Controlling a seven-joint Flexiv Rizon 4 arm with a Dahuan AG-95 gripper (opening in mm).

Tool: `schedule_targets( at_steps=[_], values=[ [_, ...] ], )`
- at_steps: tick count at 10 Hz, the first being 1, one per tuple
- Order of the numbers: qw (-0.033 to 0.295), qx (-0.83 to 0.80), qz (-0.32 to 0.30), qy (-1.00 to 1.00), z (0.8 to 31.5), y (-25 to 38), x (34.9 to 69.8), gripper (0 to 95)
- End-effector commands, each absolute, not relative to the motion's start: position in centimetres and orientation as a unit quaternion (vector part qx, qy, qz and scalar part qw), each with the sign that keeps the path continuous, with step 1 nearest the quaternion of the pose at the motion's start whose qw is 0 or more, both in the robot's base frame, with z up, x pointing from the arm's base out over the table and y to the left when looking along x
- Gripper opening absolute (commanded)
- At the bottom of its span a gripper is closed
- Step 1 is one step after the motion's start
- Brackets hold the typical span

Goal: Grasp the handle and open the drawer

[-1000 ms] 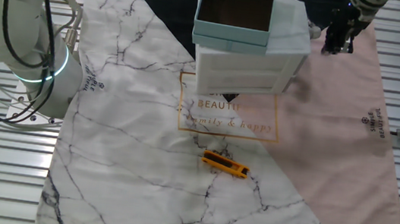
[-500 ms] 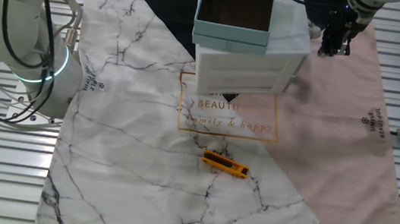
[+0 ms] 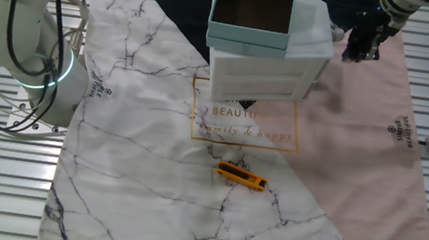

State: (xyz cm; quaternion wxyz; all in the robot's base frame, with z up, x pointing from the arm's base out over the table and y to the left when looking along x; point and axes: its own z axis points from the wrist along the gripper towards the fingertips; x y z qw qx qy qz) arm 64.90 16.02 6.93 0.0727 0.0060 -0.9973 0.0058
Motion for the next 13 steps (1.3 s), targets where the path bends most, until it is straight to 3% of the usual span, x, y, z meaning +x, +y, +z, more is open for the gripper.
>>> schedule_targets(
  at_steps=[1, 3, 4, 13],
  values=[
    [0.076, 0.005, 0.007, -0.997, 6.9, 16.0, 64.9, 19.0],
    [0.08, 0.01, 0.008, -0.997, 6.7, 15.8, 64.7, 19.0],
    [0.082, 0.012, 0.007, -0.997, 6.7, 15.7, 64.7, 38.0],
    [0.106, 0.016, 0.005, -0.994, 6.5, 15.3, 63.9, 38.0]
  ],
)
